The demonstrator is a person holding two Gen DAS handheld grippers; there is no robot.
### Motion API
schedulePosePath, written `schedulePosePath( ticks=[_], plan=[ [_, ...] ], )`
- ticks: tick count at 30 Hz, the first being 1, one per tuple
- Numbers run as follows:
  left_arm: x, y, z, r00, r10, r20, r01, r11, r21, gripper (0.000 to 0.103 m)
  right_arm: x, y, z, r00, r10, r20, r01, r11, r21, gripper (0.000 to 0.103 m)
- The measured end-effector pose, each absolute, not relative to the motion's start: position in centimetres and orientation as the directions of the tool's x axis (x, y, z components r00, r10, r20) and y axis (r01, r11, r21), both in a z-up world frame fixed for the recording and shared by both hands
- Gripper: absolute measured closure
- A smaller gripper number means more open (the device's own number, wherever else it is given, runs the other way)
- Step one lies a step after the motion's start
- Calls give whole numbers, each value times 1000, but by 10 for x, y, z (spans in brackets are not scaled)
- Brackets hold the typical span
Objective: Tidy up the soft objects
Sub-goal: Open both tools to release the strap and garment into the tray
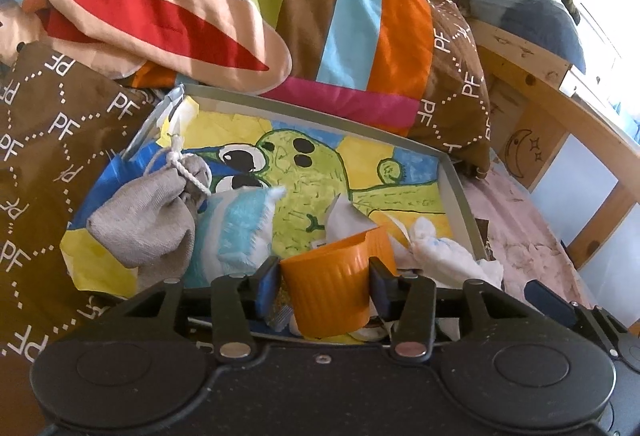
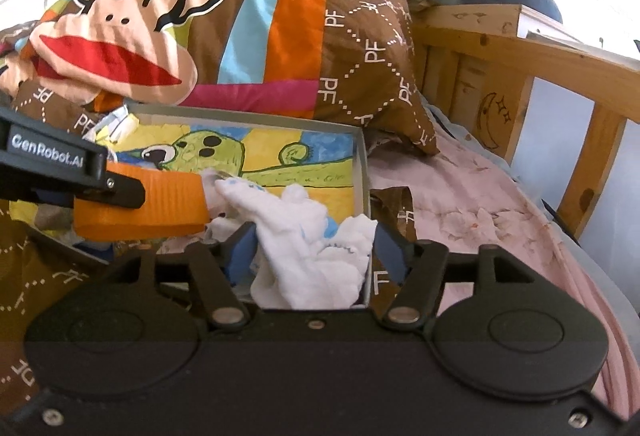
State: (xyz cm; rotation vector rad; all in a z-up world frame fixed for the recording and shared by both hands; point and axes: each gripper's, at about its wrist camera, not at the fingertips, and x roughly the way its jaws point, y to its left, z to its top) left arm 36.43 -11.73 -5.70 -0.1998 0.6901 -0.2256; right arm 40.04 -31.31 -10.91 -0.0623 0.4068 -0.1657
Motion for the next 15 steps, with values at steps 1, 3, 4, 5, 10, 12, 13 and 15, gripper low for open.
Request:
schedulePosePath(
  ticks=[1,3,4,5,10,12,13,15],
  plan=[
    [364,-117,-56,749,-269,-605,140,957,-252,53,399,-314,-108,906,-172,-387,151,985,-84,40],
    [362,-117,-55,751,-269,-603,145,958,-246,51,395,-316,-106,907,-169,-387,154,986,-69,36],
    [361,-117,-55,751,-268,-603,148,959,-242,51,393,-317,-105,907,-170,-384,157,985,-66,35],
    [362,-117,-56,751,-264,-605,146,960,-239,51,392,-318,-104,907,-172,-383,160,985,-64,33],
    [361,-113,-56,752,-263,-604,127,958,-258,50,380,-328,-97,909,-169,-382,180,984,-9,27],
    [359,-112,-53,758,-260,-599,125,958,-258,50,376,-333,-95,909,-167,-381,187,982,15,25],
    [357,-112,-51,761,-259,-595,127,958,-256,50,373,-335,-93,910,-167,-380,190,981,24,24],
    [354,-110,-47,768,-259,-586,129,958,-255,49,367,-339,-90,913,-167,-373,196,980,40,17]
  ],
)
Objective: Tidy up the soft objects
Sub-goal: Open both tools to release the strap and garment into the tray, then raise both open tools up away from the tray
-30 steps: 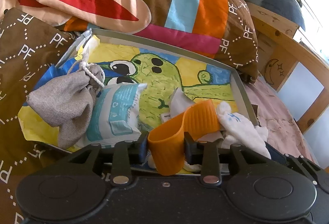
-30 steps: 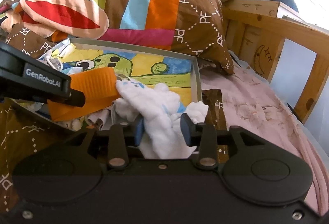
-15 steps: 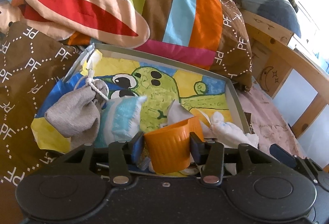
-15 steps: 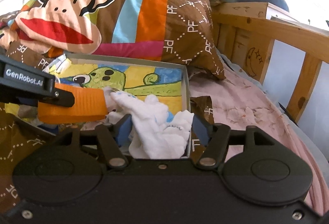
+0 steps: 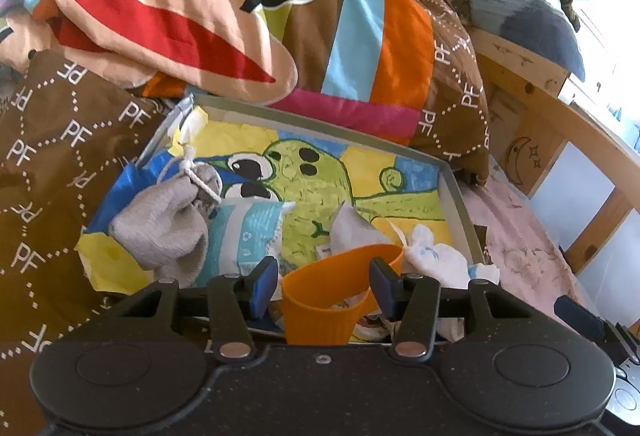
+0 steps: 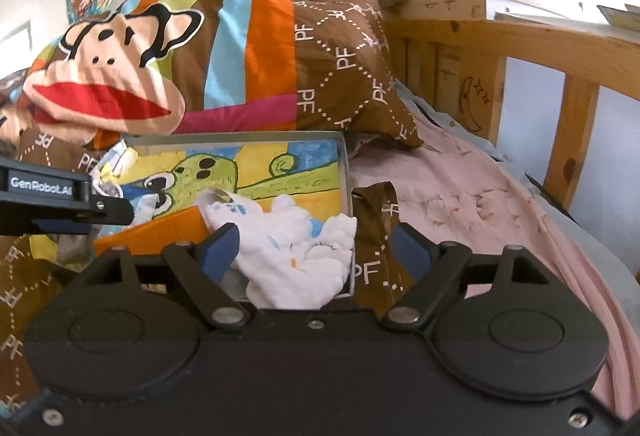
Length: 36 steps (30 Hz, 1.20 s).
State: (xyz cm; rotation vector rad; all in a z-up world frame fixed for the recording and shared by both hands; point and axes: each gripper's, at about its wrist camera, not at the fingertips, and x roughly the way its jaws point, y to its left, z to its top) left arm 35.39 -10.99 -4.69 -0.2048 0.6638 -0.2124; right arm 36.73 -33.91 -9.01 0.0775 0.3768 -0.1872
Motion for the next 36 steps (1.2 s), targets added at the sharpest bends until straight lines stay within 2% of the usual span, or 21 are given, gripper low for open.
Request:
schedulePosePath(
  ticks=[4,9,11,15,17,19,24,32,36],
  plan=[
    [343,-104,-35,792,-253,-556,135,960,-245,40,352,-343,-80,924,-165,-344,199,978,65,13],
    [322,-93,-18,824,-245,-511,149,964,-221,33,325,-339,-63,944,-158,-290,191,978,88,1],
    [310,-87,-12,840,-240,-487,155,966,-208,24,315,-336,-59,948,-155,-278,187,978,92,1],
    [282,-75,-2,864,-229,-447,170,971,-169,22,287,-327,-53,949,-153,-276,191,975,114,1],
    [266,-68,0,876,-222,-428,168,973,-161,13,274,-322,-50,948,-152,-279,192,974,123,1],
    [249,-60,2,887,-216,-409,165,974,-155,10,259,-317,-46,946,-159,-282,205,969,141,1],
    [210,-41,0,896,-206,-394,163,976,-141,6,224,-300,-45,942,-146,-303,206,963,174,0],
    [155,-16,-9,909,-185,-373,166,983,-83,5,175,-273,-42,952,-118,-283,165,975,147,0],
    [133,-10,-10,914,-182,-363,172,983,-59,5,160,-264,-42,944,-109,-311,161,976,147,0]
  ],
)
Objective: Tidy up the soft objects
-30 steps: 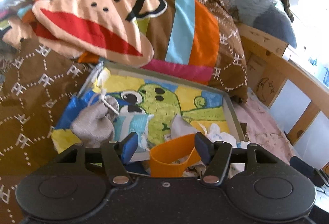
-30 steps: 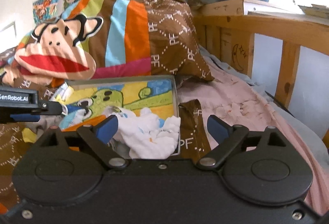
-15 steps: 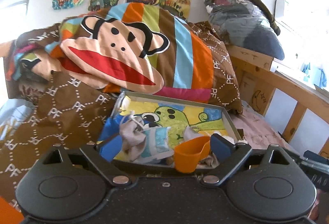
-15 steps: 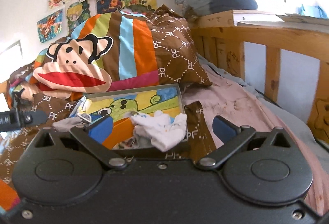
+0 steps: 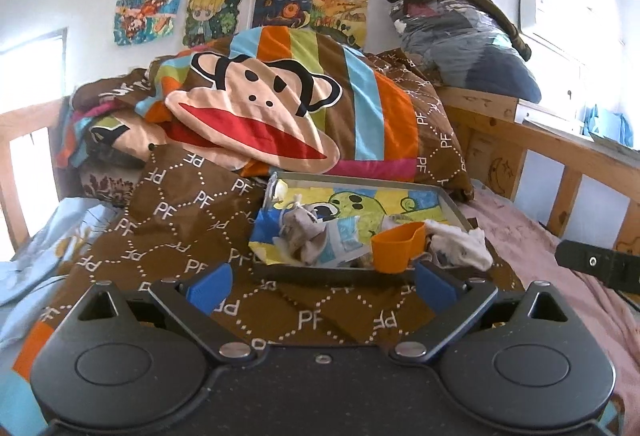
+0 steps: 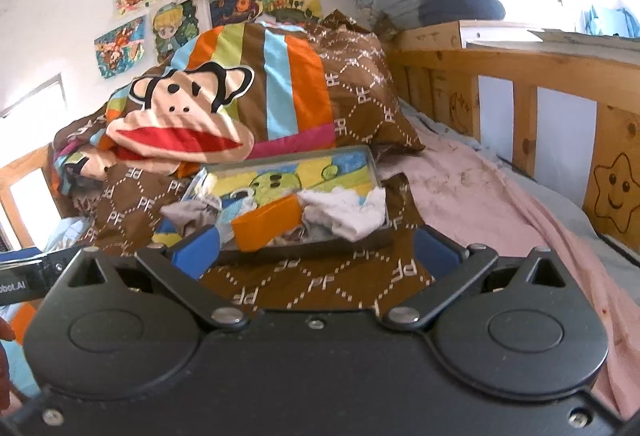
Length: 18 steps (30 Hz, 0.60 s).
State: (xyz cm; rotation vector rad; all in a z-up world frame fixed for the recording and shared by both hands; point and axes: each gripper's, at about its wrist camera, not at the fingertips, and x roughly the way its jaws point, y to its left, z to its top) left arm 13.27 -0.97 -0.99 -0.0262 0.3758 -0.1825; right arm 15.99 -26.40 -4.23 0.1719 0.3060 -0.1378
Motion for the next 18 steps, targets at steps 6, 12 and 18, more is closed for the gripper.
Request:
schedulePosePath(
  ticks=[6,12,18],
  plan=[
    [108,-3,-11,913,-190,-360,180,982,-63,4,138,-247,-43,928,-95,-361,148,982,121,0],
    [90,4,-10,916,-175,-362,162,985,-66,4,114,-232,-43,918,-93,-386,143,984,103,0],
    [75,11,-15,912,-165,-376,150,986,-69,1,101,-218,-44,911,-95,-402,139,987,82,0]
  ],
)
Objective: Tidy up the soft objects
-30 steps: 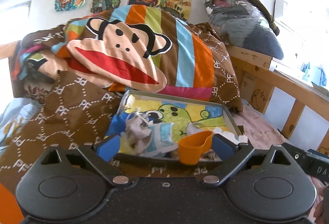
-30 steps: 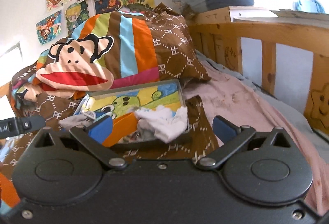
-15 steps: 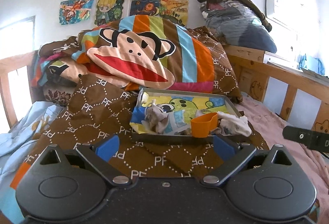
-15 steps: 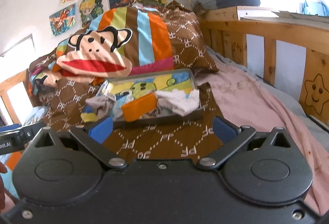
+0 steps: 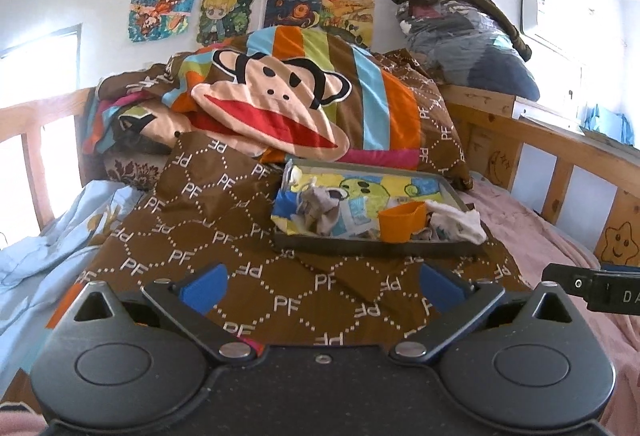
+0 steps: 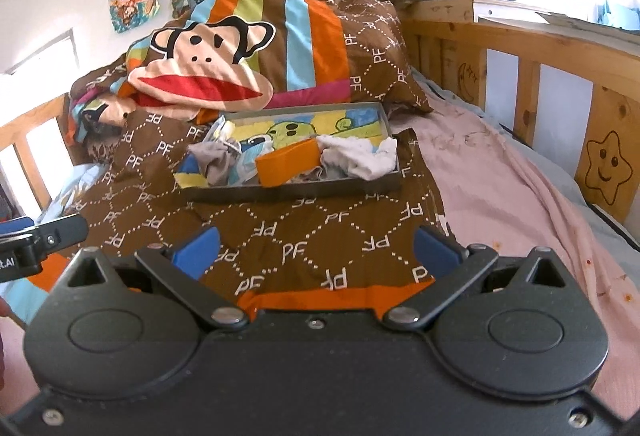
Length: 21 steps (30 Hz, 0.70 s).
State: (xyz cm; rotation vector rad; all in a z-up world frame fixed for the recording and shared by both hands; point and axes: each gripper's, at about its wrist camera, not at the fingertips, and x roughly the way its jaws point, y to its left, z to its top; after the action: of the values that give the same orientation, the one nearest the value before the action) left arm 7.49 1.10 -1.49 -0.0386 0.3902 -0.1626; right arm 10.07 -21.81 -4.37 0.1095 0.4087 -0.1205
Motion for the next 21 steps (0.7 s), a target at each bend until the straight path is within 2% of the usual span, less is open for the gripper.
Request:
schedulePosePath(
  ticks=[13,21],
  plan=[
    [77,20,-21,905,-148,-399,110,987,-117,1,112,-220,-48,898,-101,-429,154,984,89,0],
    [78,17,-24,898,-158,-410,127,987,-102,1,117,-221,-49,893,-100,-439,153,985,86,0]
  ],
)
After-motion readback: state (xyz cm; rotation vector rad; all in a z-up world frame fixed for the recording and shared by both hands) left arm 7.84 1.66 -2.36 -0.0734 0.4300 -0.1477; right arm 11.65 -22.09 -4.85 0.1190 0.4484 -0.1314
